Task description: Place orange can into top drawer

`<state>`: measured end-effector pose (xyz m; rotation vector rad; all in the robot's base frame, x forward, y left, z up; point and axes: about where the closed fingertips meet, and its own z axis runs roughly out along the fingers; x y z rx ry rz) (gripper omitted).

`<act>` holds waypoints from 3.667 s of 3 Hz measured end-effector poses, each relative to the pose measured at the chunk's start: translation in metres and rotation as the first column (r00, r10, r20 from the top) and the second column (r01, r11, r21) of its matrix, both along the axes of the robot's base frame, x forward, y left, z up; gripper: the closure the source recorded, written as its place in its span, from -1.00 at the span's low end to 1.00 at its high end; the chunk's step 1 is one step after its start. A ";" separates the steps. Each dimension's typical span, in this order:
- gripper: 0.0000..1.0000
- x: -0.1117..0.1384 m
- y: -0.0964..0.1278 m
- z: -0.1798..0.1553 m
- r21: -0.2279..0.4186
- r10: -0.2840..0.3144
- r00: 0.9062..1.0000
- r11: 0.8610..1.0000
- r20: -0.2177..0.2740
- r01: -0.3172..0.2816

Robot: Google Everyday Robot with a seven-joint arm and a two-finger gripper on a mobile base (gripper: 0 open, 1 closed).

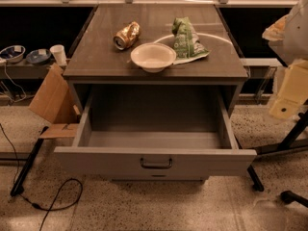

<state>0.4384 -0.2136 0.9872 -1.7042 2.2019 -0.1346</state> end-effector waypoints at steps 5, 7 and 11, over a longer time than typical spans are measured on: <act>-1.00 0.107 0.174 0.102 -0.056 0.178 0.957 0.984 0.229 -0.170; -1.00 0.149 0.215 0.071 0.042 0.126 0.976 0.990 0.176 -0.135; -1.00 0.291 0.336 0.047 0.387 -0.148 0.987 0.915 0.064 0.112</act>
Offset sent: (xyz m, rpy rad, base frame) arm 0.0365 0.0635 0.0403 0.0036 -0.1064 0.0997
